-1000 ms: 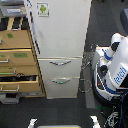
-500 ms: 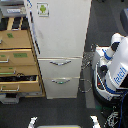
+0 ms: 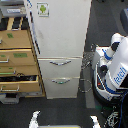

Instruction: Opening the fridge

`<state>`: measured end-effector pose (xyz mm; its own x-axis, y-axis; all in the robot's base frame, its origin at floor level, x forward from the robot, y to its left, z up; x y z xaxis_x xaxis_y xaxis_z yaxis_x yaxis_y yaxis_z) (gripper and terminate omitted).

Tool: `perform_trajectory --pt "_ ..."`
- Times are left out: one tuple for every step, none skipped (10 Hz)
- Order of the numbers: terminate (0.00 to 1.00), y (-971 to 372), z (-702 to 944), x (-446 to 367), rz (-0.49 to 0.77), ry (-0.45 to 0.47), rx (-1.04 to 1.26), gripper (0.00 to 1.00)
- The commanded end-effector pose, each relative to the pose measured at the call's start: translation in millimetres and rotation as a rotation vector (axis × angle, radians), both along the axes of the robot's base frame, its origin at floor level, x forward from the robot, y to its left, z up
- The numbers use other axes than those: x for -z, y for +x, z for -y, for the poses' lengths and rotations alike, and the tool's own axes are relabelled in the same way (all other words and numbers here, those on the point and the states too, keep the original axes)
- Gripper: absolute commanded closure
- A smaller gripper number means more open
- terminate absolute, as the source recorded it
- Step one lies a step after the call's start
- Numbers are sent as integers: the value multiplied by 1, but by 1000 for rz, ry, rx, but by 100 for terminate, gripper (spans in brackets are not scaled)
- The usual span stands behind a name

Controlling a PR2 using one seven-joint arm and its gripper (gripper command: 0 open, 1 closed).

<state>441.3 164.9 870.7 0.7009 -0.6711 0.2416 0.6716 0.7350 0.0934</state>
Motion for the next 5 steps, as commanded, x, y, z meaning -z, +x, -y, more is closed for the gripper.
perform_trajectory --pt "0 103 28 -51 48 27 -31 0" --pt "0 133 24 -57 43 64 -143 0" --pt "0 147 24 -61 26 111 -200 0" --pt "0 153 25 -65 14 137 -224 0" --pt "0 166 26 -70 22 180 -259 0"
